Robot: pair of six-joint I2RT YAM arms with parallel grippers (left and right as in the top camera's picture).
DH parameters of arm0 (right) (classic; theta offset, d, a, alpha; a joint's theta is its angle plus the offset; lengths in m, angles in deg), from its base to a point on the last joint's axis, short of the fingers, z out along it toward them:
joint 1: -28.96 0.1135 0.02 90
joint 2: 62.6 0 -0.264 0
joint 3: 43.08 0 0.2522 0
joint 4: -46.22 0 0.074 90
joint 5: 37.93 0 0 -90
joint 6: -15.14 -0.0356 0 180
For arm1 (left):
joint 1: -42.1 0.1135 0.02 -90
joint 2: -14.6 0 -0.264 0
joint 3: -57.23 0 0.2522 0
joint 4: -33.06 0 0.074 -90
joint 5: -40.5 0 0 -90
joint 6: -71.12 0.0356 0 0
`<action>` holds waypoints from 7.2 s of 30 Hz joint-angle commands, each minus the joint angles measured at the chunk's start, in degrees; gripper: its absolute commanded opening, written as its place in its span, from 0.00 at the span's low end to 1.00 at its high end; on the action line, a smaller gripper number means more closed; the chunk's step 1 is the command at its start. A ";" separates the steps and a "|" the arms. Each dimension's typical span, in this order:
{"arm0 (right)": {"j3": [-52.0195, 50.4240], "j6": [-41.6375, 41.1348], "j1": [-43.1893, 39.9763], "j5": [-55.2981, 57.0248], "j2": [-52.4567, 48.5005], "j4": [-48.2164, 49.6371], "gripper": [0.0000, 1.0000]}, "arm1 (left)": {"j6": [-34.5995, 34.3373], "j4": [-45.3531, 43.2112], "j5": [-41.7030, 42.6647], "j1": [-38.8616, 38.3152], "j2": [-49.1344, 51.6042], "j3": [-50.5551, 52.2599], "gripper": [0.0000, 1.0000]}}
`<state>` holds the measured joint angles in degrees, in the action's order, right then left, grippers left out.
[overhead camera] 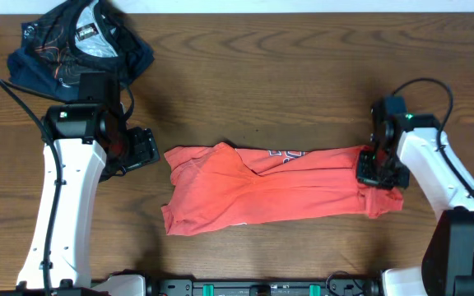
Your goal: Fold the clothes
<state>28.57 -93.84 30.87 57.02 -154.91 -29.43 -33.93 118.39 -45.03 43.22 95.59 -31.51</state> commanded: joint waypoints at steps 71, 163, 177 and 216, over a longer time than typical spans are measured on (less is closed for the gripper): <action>2.01 -1.46 6.45 -17.62 -8.17 11.89 0.02 | -0.07 -0.11 -0.50 0.02 -0.09 0.02 0.82; -1.79 -2.51 6.08 -2.45 5.25 14.08 0.01 | -0.09 -0.26 -0.48 0.02 -0.09 0.04 0.93; -1.86 -8.00 25.00 2.19 -0.59 17.79 0.02 | -0.09 -0.07 -0.48 0.02 -0.09 0.04 0.93; 18.75 -2.45 29.27 -1.70 -4.68 1.81 0.98 | -0.09 -0.09 -0.48 0.02 -0.09 0.04 0.93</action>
<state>44.70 -95.48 62.13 52.82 -159.52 -27.05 -33.93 118.24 -45.05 43.20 95.59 -31.44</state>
